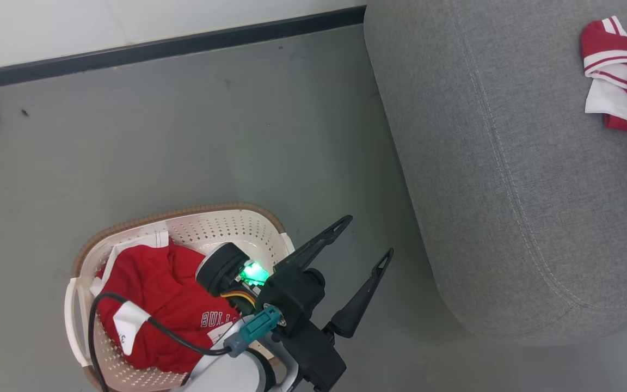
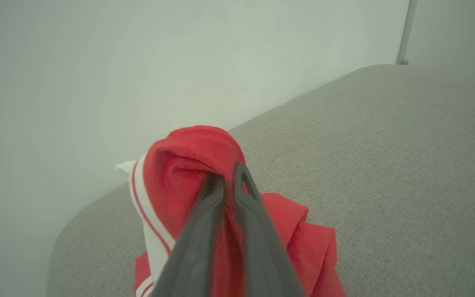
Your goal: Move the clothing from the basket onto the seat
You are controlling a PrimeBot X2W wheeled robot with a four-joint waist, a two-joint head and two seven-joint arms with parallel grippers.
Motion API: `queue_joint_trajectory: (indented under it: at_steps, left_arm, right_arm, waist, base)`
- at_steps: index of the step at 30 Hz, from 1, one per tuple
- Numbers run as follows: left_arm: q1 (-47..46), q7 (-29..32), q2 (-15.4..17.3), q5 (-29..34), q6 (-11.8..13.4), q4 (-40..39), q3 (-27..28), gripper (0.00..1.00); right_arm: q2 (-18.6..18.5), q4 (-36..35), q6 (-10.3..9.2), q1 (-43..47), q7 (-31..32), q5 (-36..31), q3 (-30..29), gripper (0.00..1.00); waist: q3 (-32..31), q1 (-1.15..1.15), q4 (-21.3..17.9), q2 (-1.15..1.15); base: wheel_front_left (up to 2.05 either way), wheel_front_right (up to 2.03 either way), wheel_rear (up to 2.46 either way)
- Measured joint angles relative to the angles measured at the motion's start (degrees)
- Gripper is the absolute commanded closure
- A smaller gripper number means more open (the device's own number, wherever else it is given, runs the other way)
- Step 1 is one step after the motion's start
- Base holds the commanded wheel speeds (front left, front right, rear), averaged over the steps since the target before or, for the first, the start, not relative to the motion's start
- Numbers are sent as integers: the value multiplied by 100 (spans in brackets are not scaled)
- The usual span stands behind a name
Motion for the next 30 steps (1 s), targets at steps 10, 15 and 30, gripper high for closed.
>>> queue_joint_trajectory:
  at_steps: [10, 15, 30]
  left_arm:
    - [-34, -175, -129, -11, -45, 277, -12, 0]
    - [-21, -312, -155, -62, -12, 419, 94, 0]
    - [518, -697, -153, -247, 277, 802, 405, 0]
  right_arm:
    - [30, 189, 101, 53, 0, -122, 62, 0]
    - [240, 188, 165, 414, 0, -180, 182, 0]
    - [916, -413, 359, 1867, 0, -538, 554, 0]
  waist:
    - [-212, 0, 71, -1]
    - [-398, 0, 123, -1]
    - [-1240, -1, 346, -1]
  base:
    - [0, 0, 0]
    - [0, 0, 0]
    - [0, 0, 0]
